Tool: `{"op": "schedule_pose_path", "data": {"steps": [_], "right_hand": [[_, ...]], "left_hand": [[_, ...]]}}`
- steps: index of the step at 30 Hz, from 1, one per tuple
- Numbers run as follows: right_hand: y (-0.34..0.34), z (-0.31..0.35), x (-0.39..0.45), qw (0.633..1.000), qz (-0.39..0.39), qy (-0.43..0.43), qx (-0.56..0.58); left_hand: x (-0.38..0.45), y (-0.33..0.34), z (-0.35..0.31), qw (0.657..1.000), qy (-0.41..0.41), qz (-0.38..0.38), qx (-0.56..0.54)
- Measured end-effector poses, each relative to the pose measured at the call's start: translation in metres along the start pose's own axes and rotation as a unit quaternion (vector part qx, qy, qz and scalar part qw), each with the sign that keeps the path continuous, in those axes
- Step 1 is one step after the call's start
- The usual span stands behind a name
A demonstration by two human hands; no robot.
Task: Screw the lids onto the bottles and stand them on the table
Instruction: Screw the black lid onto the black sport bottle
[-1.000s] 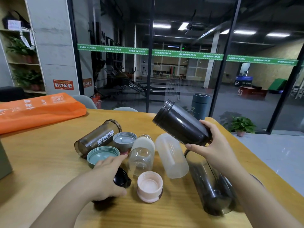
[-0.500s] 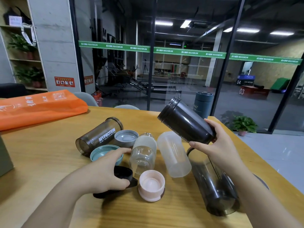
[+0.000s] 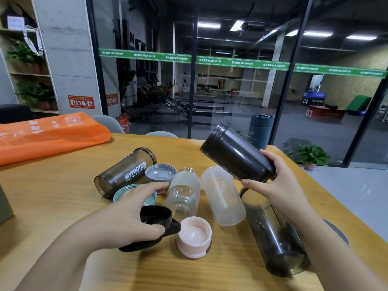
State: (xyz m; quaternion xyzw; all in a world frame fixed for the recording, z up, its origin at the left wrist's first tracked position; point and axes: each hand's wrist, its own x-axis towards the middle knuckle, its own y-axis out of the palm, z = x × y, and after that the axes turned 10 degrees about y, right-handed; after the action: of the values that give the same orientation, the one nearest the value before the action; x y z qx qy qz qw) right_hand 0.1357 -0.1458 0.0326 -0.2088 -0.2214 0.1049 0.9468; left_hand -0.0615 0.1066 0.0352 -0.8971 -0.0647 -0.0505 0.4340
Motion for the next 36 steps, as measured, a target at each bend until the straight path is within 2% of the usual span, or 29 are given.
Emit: {"op": "schedule_pose_path", "data": {"steps": [3, 6, 8, 10, 12, 15, 19, 23, 29, 36], "right_hand": [[-0.002, 0.0, 0.001, 1.0, -0.002, -0.003, -0.001], [-0.005, 0.001, 0.003, 1.0, -0.005, -0.006, 0.002], [-0.006, 0.003, 0.005, 1.0, -0.002, -0.009, 0.003], [-0.007, 0.004, 0.008, 1.0, 0.001, -0.011, 0.004], [-0.006, 0.007, 0.011, 1.0, -0.007, -0.012, 0.006], [-0.006, 0.01, 0.014, 1.0, -0.019, -0.016, 0.006], [-0.008, 0.007, 0.015, 0.999, -0.019, -0.008, 0.026], [-0.015, 0.001, 0.016, 0.998, -0.014, 0.011, 0.061], [-0.024, -0.007, 0.008, 0.999, -0.013, 0.006, 0.043], [-0.021, -0.017, 0.007, 0.998, 0.001, 0.011, 0.055]], "left_hand": [[0.002, -0.006, 0.003, 0.998, 0.02, -0.012, -0.066], [0.012, -0.007, 0.001, 0.978, 0.058, -0.049, -0.195], [0.021, -0.005, -0.005, 0.933, 0.068, -0.075, -0.346], [0.035, 0.0, -0.011, 0.864, 0.074, -0.09, -0.491], [0.052, 0.007, -0.019, 0.801, 0.082, -0.121, -0.58], [0.075, 0.017, -0.03, 0.727, 0.09, -0.174, -0.658], [0.091, 0.027, -0.032, 0.672, 0.053, -0.244, -0.698], [0.094, 0.032, -0.026, 0.593, 0.041, -0.26, -0.761], [0.096, 0.037, -0.011, 0.547, 0.021, -0.269, -0.792], [0.095, 0.042, -0.009, 0.6, 0.033, -0.224, -0.767]]}}
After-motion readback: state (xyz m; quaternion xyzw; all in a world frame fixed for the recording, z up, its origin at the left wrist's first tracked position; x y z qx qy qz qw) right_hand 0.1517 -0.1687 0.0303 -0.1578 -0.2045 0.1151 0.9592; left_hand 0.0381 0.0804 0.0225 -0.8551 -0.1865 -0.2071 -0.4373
